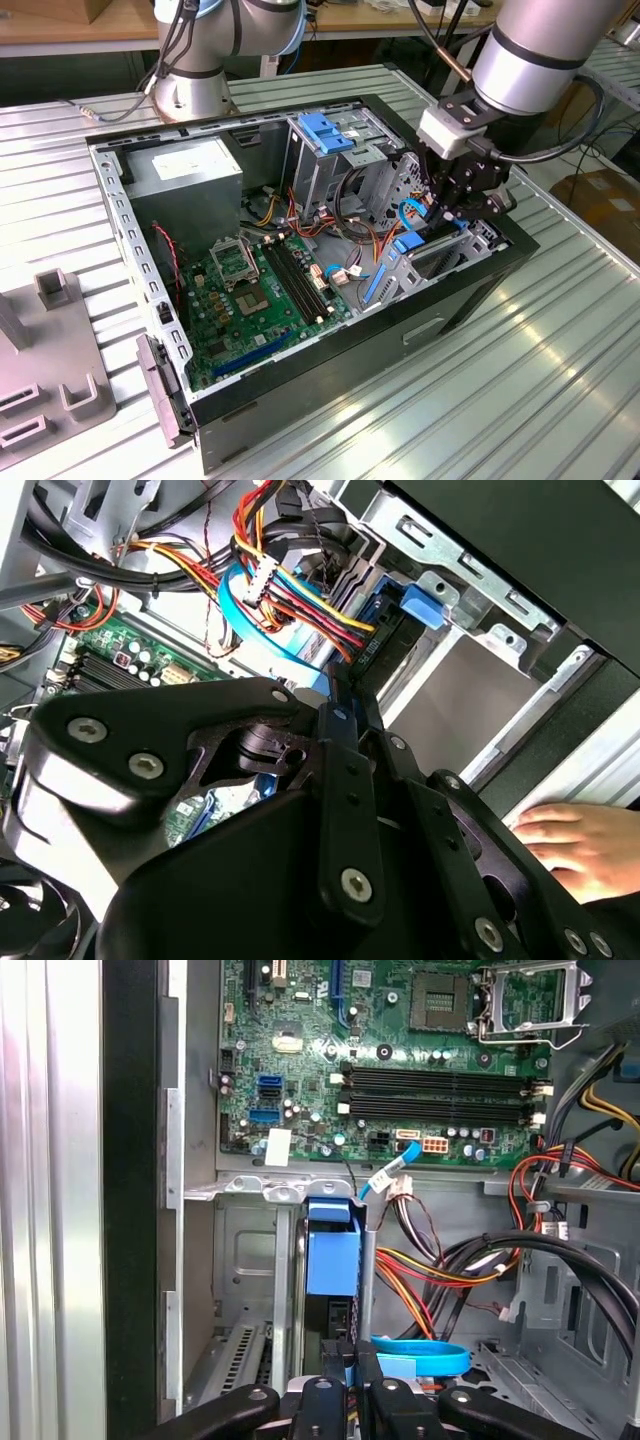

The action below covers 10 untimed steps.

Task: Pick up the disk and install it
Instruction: 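Insert the second disk wire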

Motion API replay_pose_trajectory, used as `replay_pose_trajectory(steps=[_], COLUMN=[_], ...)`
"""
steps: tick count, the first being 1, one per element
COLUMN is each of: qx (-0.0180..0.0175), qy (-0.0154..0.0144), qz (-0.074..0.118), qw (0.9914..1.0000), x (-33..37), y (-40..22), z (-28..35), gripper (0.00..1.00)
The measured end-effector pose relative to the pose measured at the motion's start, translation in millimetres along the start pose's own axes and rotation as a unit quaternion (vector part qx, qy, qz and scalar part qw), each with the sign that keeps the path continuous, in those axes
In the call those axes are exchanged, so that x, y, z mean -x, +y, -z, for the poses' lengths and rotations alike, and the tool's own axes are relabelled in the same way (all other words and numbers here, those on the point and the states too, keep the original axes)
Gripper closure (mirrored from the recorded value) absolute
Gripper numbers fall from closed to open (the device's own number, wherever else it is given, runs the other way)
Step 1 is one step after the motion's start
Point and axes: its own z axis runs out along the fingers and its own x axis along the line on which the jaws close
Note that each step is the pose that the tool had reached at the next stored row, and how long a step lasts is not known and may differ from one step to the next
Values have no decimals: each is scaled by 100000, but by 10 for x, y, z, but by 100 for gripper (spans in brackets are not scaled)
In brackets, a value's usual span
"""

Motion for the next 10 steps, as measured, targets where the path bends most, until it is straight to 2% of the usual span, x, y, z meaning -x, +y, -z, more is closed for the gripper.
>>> replay_pose_trajectory(steps=[2,7,10], qx=[-5,-5,-13], qy=[-155,-184,-400], qz=[-18,-21,-39], qw=[100000,100000,99999], x=[-4,-9,-9], y=[0,1,-1], z=[0,-1,15], gripper=[84,84,84])
